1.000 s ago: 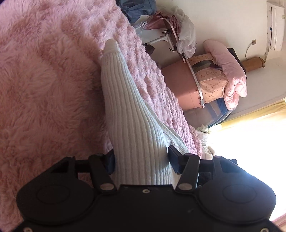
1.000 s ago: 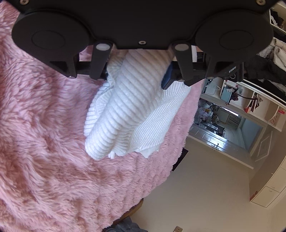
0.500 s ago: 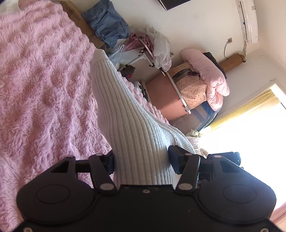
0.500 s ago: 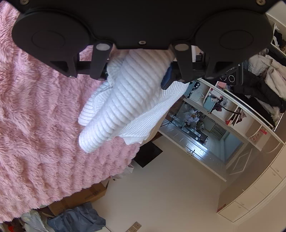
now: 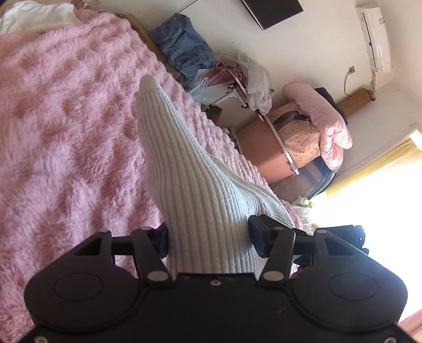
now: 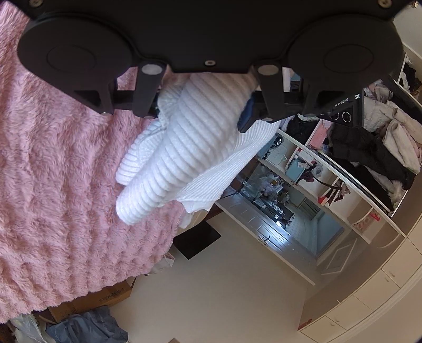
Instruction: Fold small clothes
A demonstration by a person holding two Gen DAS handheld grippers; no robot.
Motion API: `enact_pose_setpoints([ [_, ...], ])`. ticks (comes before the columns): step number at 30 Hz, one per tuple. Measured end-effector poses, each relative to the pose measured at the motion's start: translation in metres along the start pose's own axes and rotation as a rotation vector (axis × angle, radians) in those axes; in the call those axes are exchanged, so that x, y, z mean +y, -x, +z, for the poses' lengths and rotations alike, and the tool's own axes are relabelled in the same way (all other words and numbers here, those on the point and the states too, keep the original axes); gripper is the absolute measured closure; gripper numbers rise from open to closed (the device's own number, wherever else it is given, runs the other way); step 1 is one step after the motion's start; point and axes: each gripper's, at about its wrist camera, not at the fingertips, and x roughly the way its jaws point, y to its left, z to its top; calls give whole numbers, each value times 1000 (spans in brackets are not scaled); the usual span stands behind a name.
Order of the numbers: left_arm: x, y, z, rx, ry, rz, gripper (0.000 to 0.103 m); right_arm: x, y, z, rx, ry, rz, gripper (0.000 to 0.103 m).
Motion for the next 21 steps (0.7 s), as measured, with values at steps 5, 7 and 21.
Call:
enact_pose_setpoints([
  [5,44,-4,-32,25,53,37,46,-21,-18,-37,39,-23,-34,53],
  [7,58,-9,-44,38,58,63,46,-26,-26,-51,40,-23,-68,53],
  [21,117,-29,-81,88,102,139,43,-79,-46,-97,96,-90,-104,53],
])
